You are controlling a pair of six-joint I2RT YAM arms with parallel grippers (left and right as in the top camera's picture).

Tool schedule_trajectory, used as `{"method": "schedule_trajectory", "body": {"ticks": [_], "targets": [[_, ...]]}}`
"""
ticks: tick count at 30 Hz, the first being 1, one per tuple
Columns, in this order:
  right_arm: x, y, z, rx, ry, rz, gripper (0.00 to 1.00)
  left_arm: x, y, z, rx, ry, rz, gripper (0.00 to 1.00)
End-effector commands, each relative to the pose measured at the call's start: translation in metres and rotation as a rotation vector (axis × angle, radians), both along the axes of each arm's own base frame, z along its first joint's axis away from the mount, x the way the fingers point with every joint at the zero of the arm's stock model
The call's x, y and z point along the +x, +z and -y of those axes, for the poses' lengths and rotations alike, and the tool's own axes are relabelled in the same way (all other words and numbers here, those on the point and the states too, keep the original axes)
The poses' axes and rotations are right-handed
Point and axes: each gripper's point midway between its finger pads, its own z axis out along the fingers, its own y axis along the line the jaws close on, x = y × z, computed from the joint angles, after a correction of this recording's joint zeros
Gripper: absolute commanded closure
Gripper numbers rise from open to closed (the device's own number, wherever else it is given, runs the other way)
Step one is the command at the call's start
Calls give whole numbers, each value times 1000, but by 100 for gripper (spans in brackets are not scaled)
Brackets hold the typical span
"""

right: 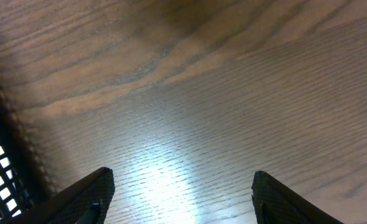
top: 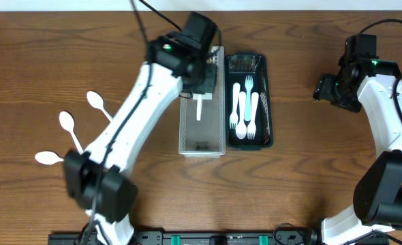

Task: Pack container
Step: 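Carry the spoon into the white basket and release it, then move the left gripper to the next white spoon and grasp it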

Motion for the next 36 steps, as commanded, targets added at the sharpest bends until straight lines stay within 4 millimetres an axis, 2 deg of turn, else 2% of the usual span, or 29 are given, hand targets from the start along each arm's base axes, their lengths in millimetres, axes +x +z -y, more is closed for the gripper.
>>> {"method": "schedule_trajectory", "body": {"ticks": [1, 3, 7, 8, 9, 13, 15, 17, 19, 23, 25, 27, 29, 31, 36], "targets": [[0, 0, 1, 4, 8, 0, 26, 1, -45, -5, 69, 37, -94, 94], [-1, 0, 1, 4, 8, -1, 26, 2, -63, -5, 90, 37, -130, 94], [0, 0, 1, 5, 7, 1, 26, 1, -86, -4, 117, 35, -178, 94], [0, 0, 0, 7, 8, 1, 26, 1, -90, -5, 122, 35, -186, 88], [0, 0, 0, 12, 9, 2, 26, 1, -92, -5, 124, 35, -189, 70], [0, 0, -1, 15, 11, 2, 26, 2, -83, -5, 123, -4, -167, 38], [0, 0, -1, 15, 10, 1, 26, 4, -70, -5, 118, -22, -135, 37], [0, 0, -1, 14, 10, 2, 25, 8, -51, -14, 143, -6, -76, 37], [0, 0, -1, 14, 10, 3, 25, 13, -26, -36, 202, 50, 3, 37], [0, 0, -1, 14, 10, 3, 25, 19, 26, -100, 244, 262, 113, 35], [0, 0, -1, 14, 10, 3, 26, 19, 43, -138, 215, 402, 129, 35], [0, 0, -1, 14, 11, 3, 25, 18, 51, -176, 187, 562, 125, 26], [0, 0, -1, 14, 11, 3, 25, 18, 50, -212, 127, 698, 93, 24], [0, 0, -1, 14, 10, 3, 25, 19, 39, -239, 68, 794, 42, 22], [0, 0, -1, 14, 11, 3, 25, 20, -8, -283, -9, 909, -101, 20]]}}
